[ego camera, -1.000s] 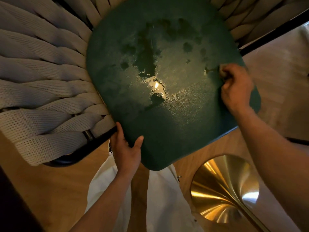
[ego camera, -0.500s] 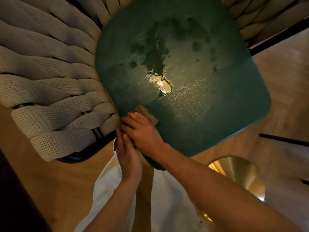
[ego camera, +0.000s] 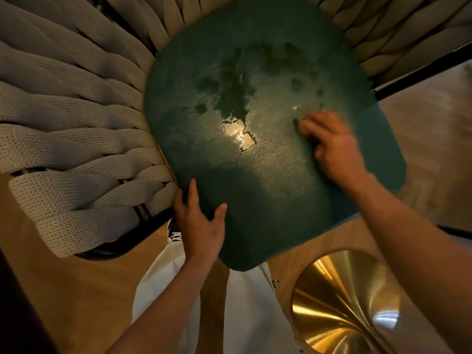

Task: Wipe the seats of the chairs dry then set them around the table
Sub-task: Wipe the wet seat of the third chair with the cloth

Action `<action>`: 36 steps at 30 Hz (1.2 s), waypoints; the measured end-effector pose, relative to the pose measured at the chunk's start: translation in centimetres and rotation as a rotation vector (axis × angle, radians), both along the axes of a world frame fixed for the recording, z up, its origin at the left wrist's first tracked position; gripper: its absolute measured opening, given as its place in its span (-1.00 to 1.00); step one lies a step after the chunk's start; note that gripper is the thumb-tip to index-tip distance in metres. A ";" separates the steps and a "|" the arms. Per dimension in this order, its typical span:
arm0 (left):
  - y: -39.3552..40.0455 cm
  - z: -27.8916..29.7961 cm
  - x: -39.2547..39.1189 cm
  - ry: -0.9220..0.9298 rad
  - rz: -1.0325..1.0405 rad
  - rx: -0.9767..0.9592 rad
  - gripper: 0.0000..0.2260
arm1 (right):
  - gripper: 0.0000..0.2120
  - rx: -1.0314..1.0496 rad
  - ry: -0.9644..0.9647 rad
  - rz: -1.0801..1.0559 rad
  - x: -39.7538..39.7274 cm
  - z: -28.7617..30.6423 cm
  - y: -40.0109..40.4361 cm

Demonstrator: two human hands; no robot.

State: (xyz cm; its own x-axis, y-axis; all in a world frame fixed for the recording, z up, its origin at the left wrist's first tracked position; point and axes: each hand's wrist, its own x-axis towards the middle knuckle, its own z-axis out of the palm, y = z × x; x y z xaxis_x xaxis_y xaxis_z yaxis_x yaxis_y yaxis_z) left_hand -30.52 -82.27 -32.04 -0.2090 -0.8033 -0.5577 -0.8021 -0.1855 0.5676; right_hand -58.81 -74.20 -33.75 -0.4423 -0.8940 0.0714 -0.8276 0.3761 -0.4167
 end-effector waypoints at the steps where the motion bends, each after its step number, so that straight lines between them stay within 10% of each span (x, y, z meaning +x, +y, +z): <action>1: 0.0 0.0 0.0 -0.012 -0.007 -0.008 -0.30 | -0.57 0.023 0.008 -0.046 -2.0 0.2 0.6; 11: 0.1 -0.1 0.0 -0.064 -0.011 -0.042 -0.28 | -0.56 0.109 -0.112 -0.458 -7.8 -0.5 0.8; 28: -2.4 1.3 0.0 0.321 0.566 0.165 -0.60 | -0.78 -0.015 -0.213 0.357 21.7 -1.0 -9.8; 36: -2.9 1.6 -0.2 0.215 0.288 0.158 -0.50 | -0.72 0.009 -0.084 0.329 16.0 -0.8 -8.5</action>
State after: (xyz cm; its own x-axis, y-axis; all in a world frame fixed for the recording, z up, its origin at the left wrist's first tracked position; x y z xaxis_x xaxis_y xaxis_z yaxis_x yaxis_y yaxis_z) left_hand -30.74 -85.13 -30.44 -0.1129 -0.7540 -0.6471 -0.5704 -0.4841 0.6635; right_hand -42.86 -82.69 -34.56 -0.1335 -0.9903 0.0383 -0.8680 0.0982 -0.4868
